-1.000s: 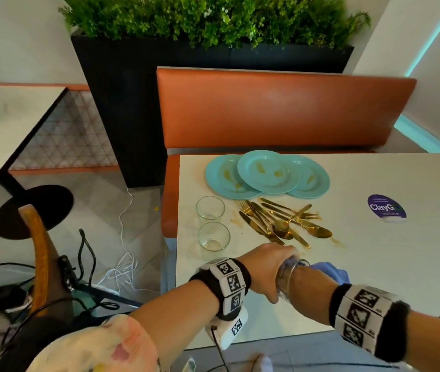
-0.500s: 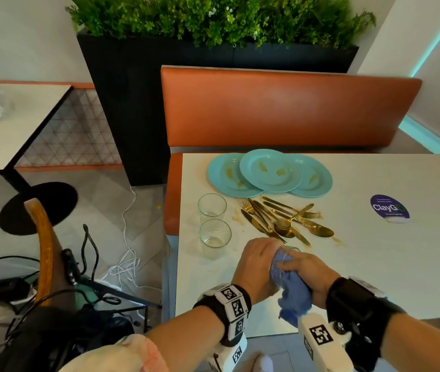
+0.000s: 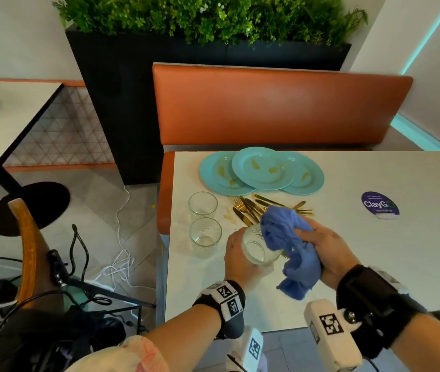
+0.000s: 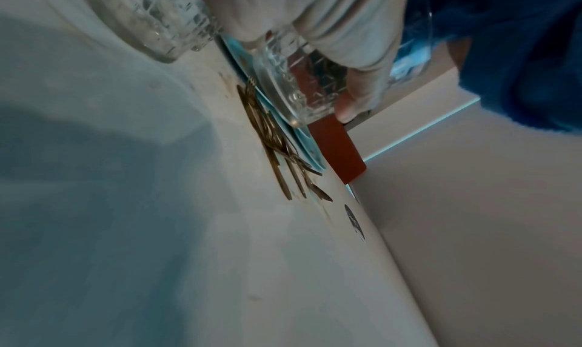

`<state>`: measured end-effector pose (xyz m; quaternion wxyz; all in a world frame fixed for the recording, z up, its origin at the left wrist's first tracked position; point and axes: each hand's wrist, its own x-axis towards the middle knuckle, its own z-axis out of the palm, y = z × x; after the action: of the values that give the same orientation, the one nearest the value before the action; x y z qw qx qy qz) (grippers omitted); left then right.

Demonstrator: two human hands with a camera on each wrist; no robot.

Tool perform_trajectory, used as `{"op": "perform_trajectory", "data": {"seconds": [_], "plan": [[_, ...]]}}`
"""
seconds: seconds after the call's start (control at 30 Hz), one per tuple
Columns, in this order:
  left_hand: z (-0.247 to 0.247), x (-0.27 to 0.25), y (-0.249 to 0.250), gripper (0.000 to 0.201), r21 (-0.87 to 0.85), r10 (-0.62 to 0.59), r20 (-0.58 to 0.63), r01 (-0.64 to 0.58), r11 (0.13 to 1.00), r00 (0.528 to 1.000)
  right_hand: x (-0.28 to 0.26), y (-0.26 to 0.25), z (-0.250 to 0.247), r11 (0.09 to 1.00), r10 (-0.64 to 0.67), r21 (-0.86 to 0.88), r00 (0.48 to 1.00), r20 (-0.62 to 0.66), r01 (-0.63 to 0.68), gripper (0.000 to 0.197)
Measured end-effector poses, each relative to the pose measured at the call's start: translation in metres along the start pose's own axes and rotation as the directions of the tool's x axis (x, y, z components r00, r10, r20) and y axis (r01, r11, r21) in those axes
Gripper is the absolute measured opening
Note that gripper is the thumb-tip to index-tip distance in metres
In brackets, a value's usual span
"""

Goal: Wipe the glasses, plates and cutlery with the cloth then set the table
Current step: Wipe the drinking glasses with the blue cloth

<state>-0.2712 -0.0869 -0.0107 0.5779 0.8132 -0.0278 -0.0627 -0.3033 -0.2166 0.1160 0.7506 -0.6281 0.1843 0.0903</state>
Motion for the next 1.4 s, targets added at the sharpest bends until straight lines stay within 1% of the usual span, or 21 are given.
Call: {"op": "perform_trajectory", "data": {"seconds": [0.03,0.07,0.13,0.23,0.33,0.47,0.53,0.6,0.73,0.87,0.97,1.03,1.07,1.1,1.17,1.2,1.23,1.27,1.3,1.33,1.4], "plan": [[0.001,0.0,-0.003,0.079,0.042,0.017,-0.027,-0.016,0.999,0.999,0.003,-0.007,-0.006,1.0,-0.03,0.006,1.0,-0.009,0.03,0.028],[0.002,-0.002,-0.004,0.085,0.051,0.018,-0.046,-0.016,0.999,0.999,0.006,-0.013,-0.014,0.998,-0.054,0.017,0.998,-0.019,0.055,0.029],[0.002,-0.007,0.002,0.089,-0.003,-0.01,-0.052,0.01,1.0,0.999,0.011,-0.021,-0.025,0.997,-0.078,0.023,0.995,-0.057,0.079,0.03],[0.003,-0.008,-0.001,0.086,-0.07,-0.057,-0.089,0.051,0.996,0.994,0.017,-0.018,-0.036,0.993,-0.097,-0.085,0.985,-0.144,0.085,0.029],[0.005,0.0,-0.004,0.086,-0.117,-0.123,-0.086,0.113,0.987,0.989,0.021,-0.006,-0.042,0.985,-0.069,-0.168,0.976,-0.205,0.034,0.027],[0.011,0.006,-0.005,0.086,-0.141,-0.255,-0.128,0.237,0.961,0.958,0.029,0.006,-0.049,0.988,-0.017,-0.155,0.96,-0.28,-0.028,0.021],[0.013,0.008,-0.006,0.086,-0.107,-0.32,-0.146,0.307,0.946,0.936,0.034,0.008,-0.052,0.986,0.002,-0.158,0.957,-0.291,-0.05,0.019],[0.015,0.007,-0.006,0.086,-0.07,-0.35,-0.148,0.343,0.937,0.925,0.036,0.008,-0.055,0.983,0.003,-0.173,0.954,-0.298,-0.058,0.021],[0.016,0.009,-0.013,0.089,-0.061,-0.4,-0.157,0.395,0.916,0.903,0.036,0.006,-0.057,0.976,0.029,-0.2,0.964,-0.266,-0.084,0.022],[0.015,0.011,-0.018,0.099,-0.068,-0.418,-0.154,0.412,0.908,0.895,0.037,0.006,-0.058,0.972,0.035,-0.215,0.965,-0.262,-0.093,0.02],[0.014,0.015,-0.02,0.105,-0.06,-0.463,-0.135,0.459,0.886,0.876,0.039,0.007,-0.057,0.972,0.05,-0.21,0.965,-0.258,-0.107,0.019],[0.014,0.015,-0.021,0.107,-0.021,-0.518,-0.123,0.52,0.854,0.846,0.04,0.009,-0.053,0.972,0.062,-0.204,0.968,-0.243,-0.114,0.018],[0.013,0.013,-0.022,0.103,0.0,-0.556,-0.123,0.56,0.828,0.822,0.04,0.01,-0.051,0.972,0.068,-0.205,0.97,-0.233,-0.118,0.017],[0.011,0.011,-0.023,0.094,0.026,-0.592,-0.138,0.6,0.799,0.794,0.041,0.011,-0.049,0.97,0.072,-0.21,0.972,-0.225,-0.12,0.017],[0.001,0.005,-0.026,0.067,0.085,-0.644,-0.197,0.667,0.74,0.739,0.043,0.013,-0.045,0.967,0.078,-0.22,0.973,-0.216,-0.126,0.018],[-0.006,0.004,-0.028,0.059,0.098,-0.659,-0.231,0.691,0.716,0.716,0.044,0.014,-0.044,0.967,0.082,-0.221,0.974,-0.212,-0.129,0.019],[-0.013,0.004,-0.03,0.057,0.094,-0.668,-0.268,0.709,0.699,0.694,0.045,0.015,-0.042,0.966,0.085,-0.222,0.975,-0.207,-0.132,0.02],[-0.021,0.005,-0.033,0.061,0.061,-0.675,-0.305,0.721,0.69,0.672,0.046,0.016,-0.039,0.965,0.087,-0.225,0.976,-0.198,-0.132,0.021],[-0.028,0.009,-0.036,0.068,0.006,-0.667,-0.347,0.713,0.701,0.66,0.047,0.016,-0.037,0.965,0.087,-0.229,0.978,-0.19,-0.131,0.022],[-0.034,0.013,-0.041,0.076,-0.049,-0.637,-0.385,0.674,0.737,0.668,0.049,0.016,-0.034,0.964,0.087,-0.232,0.979,-0.184,-0.13,0.024],[-0.044,0.021,-0.047,0.095,-0.112,-0.548,-0.405,0.555,0.824,0.732,0.052,0.016,-0.03,0.964,0.086,-0.235,0.981,-0.172,-0.126,0.025]]}}
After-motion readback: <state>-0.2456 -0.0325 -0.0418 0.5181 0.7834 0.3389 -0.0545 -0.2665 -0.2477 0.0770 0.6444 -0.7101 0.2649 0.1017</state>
